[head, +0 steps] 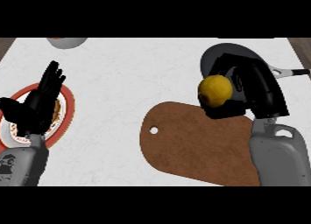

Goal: Pick the lemon from the cutting board and place it in the pan

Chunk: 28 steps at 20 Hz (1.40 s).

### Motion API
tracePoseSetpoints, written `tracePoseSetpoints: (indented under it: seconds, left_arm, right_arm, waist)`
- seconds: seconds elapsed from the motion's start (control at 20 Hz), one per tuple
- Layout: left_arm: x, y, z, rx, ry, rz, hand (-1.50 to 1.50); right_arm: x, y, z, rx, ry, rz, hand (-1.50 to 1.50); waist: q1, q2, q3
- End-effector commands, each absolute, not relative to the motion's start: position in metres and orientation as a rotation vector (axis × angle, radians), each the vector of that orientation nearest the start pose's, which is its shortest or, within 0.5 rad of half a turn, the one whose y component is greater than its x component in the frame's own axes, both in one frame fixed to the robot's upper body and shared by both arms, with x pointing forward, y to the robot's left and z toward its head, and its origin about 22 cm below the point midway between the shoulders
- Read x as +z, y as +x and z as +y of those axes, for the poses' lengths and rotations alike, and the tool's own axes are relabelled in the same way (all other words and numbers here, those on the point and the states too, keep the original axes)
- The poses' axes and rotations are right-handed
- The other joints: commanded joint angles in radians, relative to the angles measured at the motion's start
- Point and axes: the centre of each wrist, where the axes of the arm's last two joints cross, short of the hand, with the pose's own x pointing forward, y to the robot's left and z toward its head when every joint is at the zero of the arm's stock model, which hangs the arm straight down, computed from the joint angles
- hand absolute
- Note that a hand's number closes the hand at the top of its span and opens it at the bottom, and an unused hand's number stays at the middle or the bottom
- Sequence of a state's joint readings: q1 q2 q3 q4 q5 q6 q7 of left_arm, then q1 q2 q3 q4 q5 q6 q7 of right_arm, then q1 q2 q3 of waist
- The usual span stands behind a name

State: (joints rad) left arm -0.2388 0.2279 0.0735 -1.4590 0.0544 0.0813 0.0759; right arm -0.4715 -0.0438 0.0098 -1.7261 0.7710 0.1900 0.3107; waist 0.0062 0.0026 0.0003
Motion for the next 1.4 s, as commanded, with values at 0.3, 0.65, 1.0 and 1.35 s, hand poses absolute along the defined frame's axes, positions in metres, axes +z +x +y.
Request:
tracePoseSetpoints:
  seconds: [0.3, 0.65, 1.0, 1.35]
  left_arm:
    - [0.047, 0.302, 0.264, -0.067, 0.170, -1.631, 0.00]
    - [0.053, 0.304, 0.270, -0.094, 0.170, -1.645, 0.00]
    - [0.061, 0.317, 0.250, -0.114, 0.132, -1.673, 0.00]
    - [0.057, 0.314, 0.260, -0.121, 0.145, -1.679, 0.00]
  right_arm:
    - [0.113, 0.387, -0.280, 0.656, -0.925, -1.681, 1.50]
    - [0.083, 0.413, -0.323, 0.663, -1.049, -1.609, 1.50]
    - [0.075, 0.424, -0.335, 0.649, -1.048, -1.590, 1.50]
    - [0.056, 0.421, -0.345, 0.573, -0.604, -1.420, -1.50]
  waist:
    - [0.034, 0.014, 0.001]
    - [0.056, 0.022, 0.002]
    - [0.087, 0.040, 0.005]
    - [0.096, 0.042, 0.005]
